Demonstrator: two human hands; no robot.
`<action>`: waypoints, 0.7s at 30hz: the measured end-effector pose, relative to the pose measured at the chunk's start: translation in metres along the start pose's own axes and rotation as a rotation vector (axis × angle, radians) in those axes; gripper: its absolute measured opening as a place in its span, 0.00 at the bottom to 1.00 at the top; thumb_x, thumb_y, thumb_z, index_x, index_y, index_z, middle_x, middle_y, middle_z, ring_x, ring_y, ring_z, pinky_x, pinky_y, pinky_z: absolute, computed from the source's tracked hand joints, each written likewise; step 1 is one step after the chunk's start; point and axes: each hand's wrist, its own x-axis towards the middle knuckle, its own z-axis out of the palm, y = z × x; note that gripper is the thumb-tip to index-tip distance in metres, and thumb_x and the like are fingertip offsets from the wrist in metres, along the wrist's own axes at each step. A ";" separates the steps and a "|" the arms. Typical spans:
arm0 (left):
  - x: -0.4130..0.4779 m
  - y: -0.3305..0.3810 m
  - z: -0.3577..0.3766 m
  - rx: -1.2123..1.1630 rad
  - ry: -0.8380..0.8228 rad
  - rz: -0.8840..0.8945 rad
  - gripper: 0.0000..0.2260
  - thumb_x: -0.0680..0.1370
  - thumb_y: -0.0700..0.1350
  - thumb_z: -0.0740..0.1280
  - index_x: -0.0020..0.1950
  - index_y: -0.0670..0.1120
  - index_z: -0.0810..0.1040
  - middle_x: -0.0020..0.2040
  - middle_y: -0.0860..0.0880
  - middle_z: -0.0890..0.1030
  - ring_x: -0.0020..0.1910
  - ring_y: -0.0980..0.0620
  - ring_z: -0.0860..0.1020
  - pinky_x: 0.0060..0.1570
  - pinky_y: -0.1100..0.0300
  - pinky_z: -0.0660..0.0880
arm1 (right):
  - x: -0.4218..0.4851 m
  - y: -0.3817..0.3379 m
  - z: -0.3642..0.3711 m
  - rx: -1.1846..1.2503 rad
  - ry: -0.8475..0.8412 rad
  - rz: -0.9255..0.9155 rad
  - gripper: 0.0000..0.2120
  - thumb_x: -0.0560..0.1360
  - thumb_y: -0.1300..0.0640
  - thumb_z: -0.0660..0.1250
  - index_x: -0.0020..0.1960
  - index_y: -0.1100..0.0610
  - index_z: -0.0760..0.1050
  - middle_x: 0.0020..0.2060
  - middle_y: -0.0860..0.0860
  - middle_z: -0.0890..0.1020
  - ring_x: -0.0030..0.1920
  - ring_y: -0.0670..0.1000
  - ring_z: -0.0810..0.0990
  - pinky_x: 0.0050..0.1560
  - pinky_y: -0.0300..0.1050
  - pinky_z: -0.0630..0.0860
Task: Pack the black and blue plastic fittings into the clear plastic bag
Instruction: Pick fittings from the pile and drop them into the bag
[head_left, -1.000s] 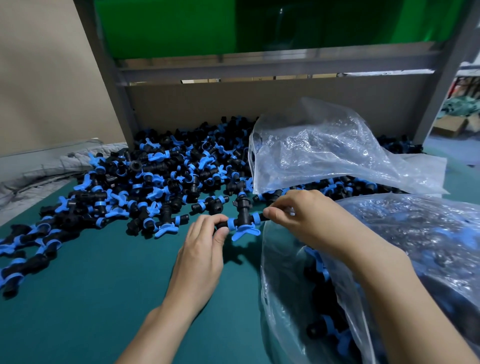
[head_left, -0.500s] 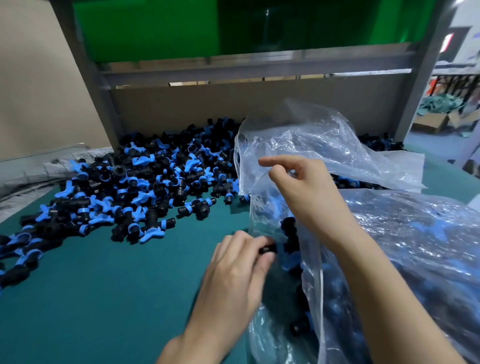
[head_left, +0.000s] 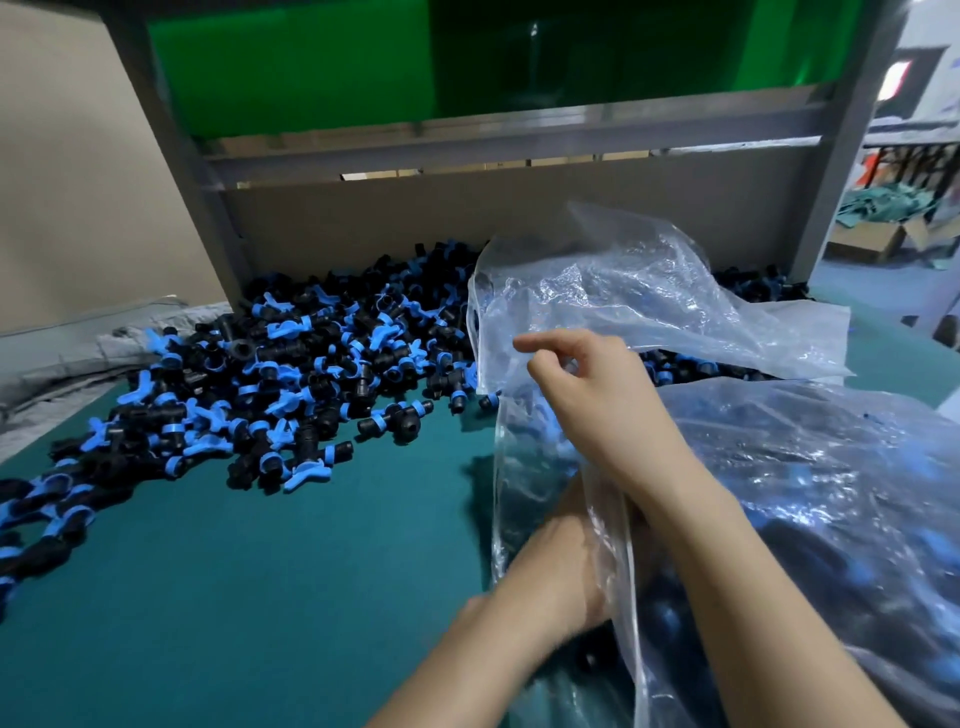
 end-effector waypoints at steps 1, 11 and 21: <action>0.000 -0.001 -0.002 -0.063 0.035 0.080 0.10 0.79 0.39 0.62 0.59 0.43 0.77 0.59 0.44 0.78 0.61 0.42 0.76 0.59 0.49 0.74 | -0.001 0.002 0.002 -0.044 -0.022 0.011 0.15 0.77 0.57 0.60 0.56 0.49 0.84 0.27 0.39 0.72 0.29 0.39 0.72 0.34 0.36 0.67; -0.050 -0.090 -0.074 0.426 0.715 -0.333 0.13 0.82 0.47 0.60 0.66 0.50 0.75 0.58 0.54 0.79 0.60 0.50 0.71 0.61 0.54 0.66 | -0.004 0.017 0.010 -0.250 -0.150 0.096 0.15 0.78 0.55 0.60 0.56 0.48 0.83 0.51 0.46 0.85 0.52 0.49 0.81 0.55 0.50 0.78; -0.006 -0.127 -0.105 0.771 0.697 -0.660 0.19 0.82 0.47 0.59 0.73 0.44 0.68 0.74 0.43 0.67 0.75 0.42 0.58 0.75 0.44 0.51 | -0.007 0.022 0.010 -0.302 -0.206 0.129 0.16 0.78 0.55 0.58 0.59 0.47 0.81 0.43 0.45 0.79 0.50 0.51 0.79 0.50 0.49 0.78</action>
